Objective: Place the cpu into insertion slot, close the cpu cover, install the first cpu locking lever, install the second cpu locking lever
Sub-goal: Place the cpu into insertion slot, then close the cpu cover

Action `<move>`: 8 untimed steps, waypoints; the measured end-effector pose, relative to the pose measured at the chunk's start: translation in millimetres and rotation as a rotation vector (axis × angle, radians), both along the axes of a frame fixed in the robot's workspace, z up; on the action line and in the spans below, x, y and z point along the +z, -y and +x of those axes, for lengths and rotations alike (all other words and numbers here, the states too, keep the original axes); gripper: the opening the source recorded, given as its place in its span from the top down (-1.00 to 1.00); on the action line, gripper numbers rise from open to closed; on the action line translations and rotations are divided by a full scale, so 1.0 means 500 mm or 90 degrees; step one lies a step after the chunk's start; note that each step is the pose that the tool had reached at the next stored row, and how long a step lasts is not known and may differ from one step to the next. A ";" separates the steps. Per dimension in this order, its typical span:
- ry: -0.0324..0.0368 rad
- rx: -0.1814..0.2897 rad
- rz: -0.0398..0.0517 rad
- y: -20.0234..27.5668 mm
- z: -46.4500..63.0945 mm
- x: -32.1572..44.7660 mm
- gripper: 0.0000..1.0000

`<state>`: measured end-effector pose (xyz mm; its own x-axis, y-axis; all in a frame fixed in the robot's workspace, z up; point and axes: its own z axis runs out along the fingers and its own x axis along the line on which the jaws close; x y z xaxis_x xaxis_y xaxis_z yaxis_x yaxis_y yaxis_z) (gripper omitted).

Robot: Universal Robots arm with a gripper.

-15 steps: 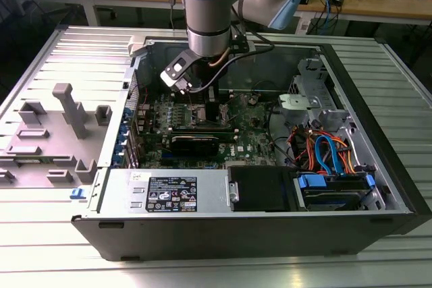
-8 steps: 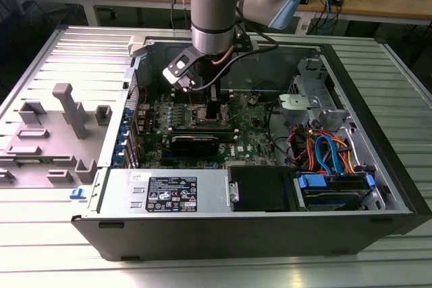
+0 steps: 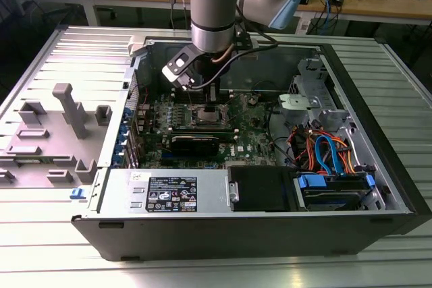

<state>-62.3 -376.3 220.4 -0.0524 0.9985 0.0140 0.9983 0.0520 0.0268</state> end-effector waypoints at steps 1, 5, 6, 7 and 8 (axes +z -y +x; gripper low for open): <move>0.0000 0.000 0.0000 0.0000 0.000 0.000 0.79; 0.0000 0.000 0.0000 0.0000 -0.004 0.000 0.79; 0.0001 0.000 0.0001 0.0001 -0.005 0.000 0.79; 0.0000 0.000 0.0001 0.0001 -0.005 0.001 0.79; -0.0001 0.000 -0.0002 0.0002 -0.005 0.002 0.79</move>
